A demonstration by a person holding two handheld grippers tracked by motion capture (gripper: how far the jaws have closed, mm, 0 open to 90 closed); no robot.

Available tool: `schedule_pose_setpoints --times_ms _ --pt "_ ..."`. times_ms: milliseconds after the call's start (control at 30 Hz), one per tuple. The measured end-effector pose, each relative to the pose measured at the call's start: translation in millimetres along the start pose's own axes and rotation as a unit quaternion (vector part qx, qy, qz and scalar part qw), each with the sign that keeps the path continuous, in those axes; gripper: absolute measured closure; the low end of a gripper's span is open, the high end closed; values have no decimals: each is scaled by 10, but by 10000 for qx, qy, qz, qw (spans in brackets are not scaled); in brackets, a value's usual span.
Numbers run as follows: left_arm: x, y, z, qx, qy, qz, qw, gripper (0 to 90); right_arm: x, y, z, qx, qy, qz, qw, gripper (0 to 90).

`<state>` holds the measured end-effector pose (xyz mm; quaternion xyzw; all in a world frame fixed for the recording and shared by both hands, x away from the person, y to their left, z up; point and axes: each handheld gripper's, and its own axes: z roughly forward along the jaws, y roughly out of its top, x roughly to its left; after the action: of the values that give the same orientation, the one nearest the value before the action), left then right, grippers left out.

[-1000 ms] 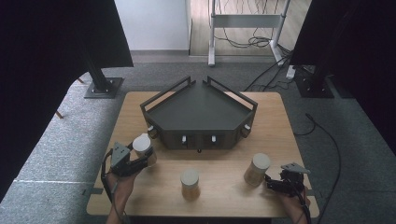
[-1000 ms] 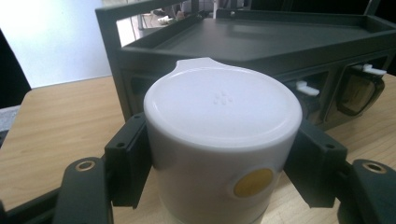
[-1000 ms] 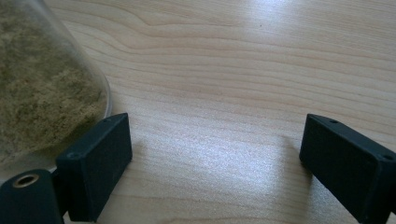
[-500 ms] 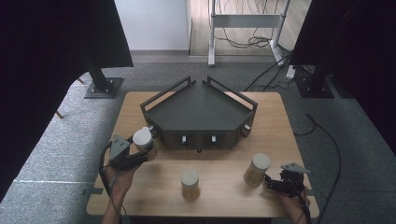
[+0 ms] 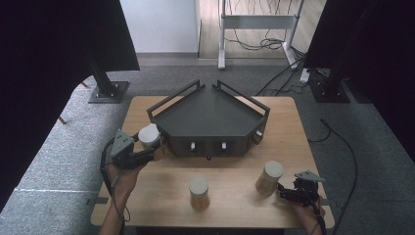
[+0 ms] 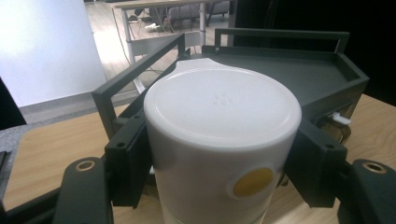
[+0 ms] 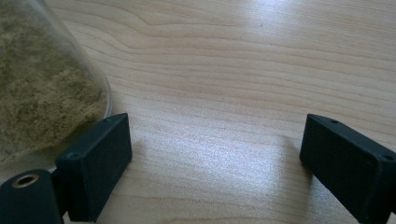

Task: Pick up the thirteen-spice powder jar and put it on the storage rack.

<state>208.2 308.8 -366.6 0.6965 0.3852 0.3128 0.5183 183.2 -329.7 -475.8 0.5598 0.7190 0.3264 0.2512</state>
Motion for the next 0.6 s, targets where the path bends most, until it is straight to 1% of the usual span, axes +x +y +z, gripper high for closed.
schedule_pose_setpoints --times_ms 133,333,433,600 --pt "9 100 31 7 -27 37 10000 306 0 0 0 0 1 0 10000 84" --pt "51 235 84 -22 -80 -37 10000 306 -2 0 0 0 10 -7 10000 83" --pt "61 309 112 -54 -54 -34 10000 306 -2 1 0 3 13 -3 10000 83" --pt "82 375 151 -55 -51 -41 10000 306 -3 1 0 3 15 -5 10000 83"
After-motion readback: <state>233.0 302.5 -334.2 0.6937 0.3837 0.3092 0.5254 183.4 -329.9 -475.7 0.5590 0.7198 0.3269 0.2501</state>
